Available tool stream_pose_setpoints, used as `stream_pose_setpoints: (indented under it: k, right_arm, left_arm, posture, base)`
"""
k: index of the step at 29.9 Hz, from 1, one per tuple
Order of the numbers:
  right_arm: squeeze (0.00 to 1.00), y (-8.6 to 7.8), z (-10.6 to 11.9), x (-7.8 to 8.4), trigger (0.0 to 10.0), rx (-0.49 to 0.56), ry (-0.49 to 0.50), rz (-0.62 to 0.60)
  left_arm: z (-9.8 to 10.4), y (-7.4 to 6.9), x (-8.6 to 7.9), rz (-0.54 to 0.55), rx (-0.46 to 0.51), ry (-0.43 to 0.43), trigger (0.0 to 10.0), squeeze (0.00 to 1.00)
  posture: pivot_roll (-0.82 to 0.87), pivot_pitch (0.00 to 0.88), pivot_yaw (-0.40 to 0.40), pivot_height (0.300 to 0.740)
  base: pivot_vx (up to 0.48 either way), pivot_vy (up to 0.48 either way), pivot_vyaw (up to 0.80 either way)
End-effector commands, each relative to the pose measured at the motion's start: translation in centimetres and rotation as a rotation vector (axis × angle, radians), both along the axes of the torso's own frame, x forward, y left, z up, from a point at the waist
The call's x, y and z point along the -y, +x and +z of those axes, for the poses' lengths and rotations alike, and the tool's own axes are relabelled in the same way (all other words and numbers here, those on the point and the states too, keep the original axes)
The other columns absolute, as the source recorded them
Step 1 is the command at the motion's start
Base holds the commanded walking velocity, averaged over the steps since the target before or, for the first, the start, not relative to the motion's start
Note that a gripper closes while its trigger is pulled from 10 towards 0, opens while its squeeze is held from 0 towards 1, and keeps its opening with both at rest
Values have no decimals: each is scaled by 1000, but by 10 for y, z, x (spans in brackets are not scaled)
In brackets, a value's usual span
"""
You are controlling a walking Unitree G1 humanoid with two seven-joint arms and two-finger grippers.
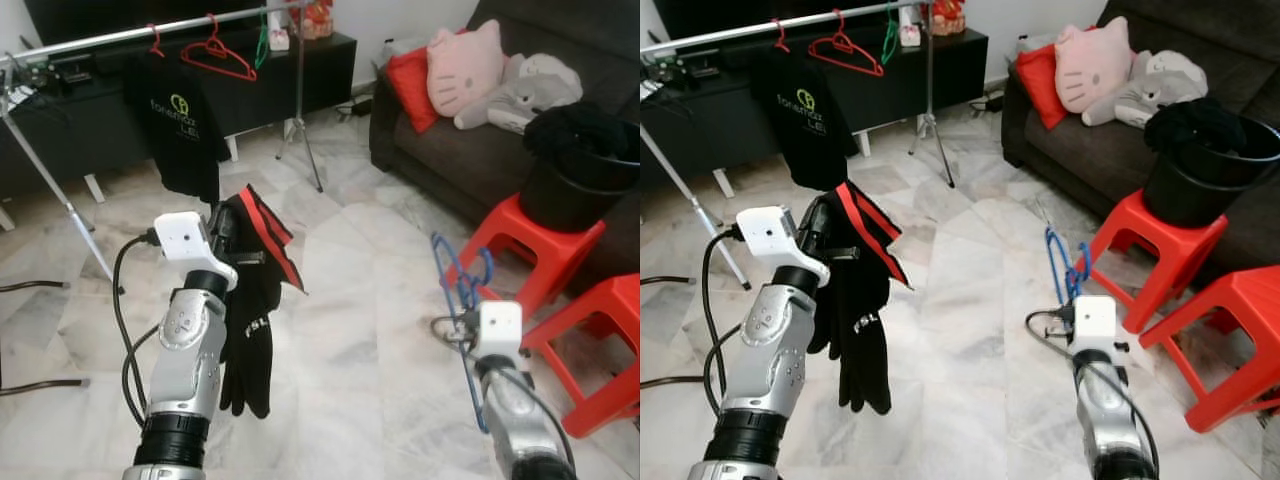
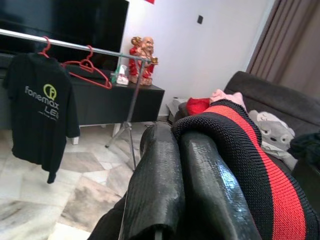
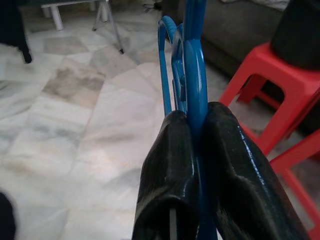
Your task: Hang hanger
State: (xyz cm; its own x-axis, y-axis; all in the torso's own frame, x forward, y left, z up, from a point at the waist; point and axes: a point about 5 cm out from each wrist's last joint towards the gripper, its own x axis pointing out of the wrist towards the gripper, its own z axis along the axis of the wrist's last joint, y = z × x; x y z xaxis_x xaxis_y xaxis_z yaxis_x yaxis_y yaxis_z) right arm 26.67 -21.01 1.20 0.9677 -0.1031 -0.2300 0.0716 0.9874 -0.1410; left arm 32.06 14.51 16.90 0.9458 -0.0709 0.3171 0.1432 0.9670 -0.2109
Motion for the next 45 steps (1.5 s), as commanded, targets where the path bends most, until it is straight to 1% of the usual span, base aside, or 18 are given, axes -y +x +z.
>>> stream_pose_setpoints:
  k: [1,2,4,7,10,12,13,14,18,23,25,29,30,31,36,39,43,45]
  right_arm:
    - [0,-1,6,-3,10000,45,25,0]
    - [0,-6,8,-4,10000,52,44,-9]
    - [0,-9,11,-4,10000,49,29,-1]
    - [0,-15,21,-6,10000,90,39,-7]
    - [0,-36,22,-16,10000,98,-20,49]
    - [0,-52,16,-23,10000,82,-5,75]
    - [0,-52,16,-23,10000,82,-5,75]
    - [0,-58,16,-25,10000,82,-4,77]
    - [0,-55,29,-26,10000,109,12,53]
    - [0,-58,39,-27,10000,128,12,47]
    - [0,-59,42,-26,10000,130,11,46]
    - [0,-60,45,-25,10000,125,12,45]
    - [0,-60,46,-25,10000,122,15,45]
    - [0,-60,46,-25,10000,122,15,45]
    - [0,-61,48,-24,10000,108,20,43]
    - [0,-61,48,-23,10000,103,21,42]
    - [0,-61,48,-23,10000,98,24,41]
    - [0,-61,50,-23,10000,95,26,40]
  left_arm:
    - [11,-1,3,-15,40,13,10000,0]
    - [12,-2,1,-12,40,16,10000,0]
    - [12,-4,-1,-9,41,23,10000,0]
    - [13,-6,-4,-4,43,32,10000,0]
    - [14,-7,-8,10,43,36,10000,0]
    - [15,-7,-10,16,43,39,10000,0]
    - [15,-7,-10,16,43,39,10000,0]
    - [16,-7,-11,19,44,41,10000,0]
    - [20,-7,-16,36,49,37,10000,0]
    - [21,-11,-15,36,53,38,10000,0]
    - [16,-15,-12,19,38,62,10000,0]
    - [10,-26,-9,-22,47,172,10000,0]
    - [8,-32,-13,-21,46,181,10000,0]
    - [8,-32,-13,-21,46,181,10000,0]
    - [8,-51,-32,18,35,262,10000,0]
    - [12,-60,-39,42,34,274,10000,0]
    - [15,-64,-42,62,34,273,10000,0]
    - [21,-63,-43,84,41,249,10000,0]
  posture:
    - [-37,0,-15,740]
    - [-28,0,-17,740]
    - [-14,0,-19,740]
    - [-21,0,-23,740]
    - [-14,0,-22,740]
    - [-13,0,-20,740]
    - [-13,0,-20,740]
    - [-12,0,-16,740]
    - [-18,0,-20,740]
    - [-20,0,-22,740]
    - [-22,0,-21,740]
    - [-19,0,-26,740]
    - [-19,0,-30,740]
    - [-19,0,-30,740]
    - [-7,0,-43,740]
    - [-3,0,-46,740]
    - [-3,0,-46,740]
    - [1,0,-41,740]
  base:
    - [0,0,0]
    - [0,0,0]
    - [0,0,0]
    - [0,0,0]
    - [0,0,0]
    - [0,0,0]
    - [0,0,0]
    - [0,0,0]
    - [0,0,0]
    - [0,0,185]
    - [0,0,800]
    - [0,0,800]
    - [0,0,800]
    - [0,0,800]
    - [0,0,800]
    - [0,0,652]
    - [0,0,656]
    - [0,0,650]
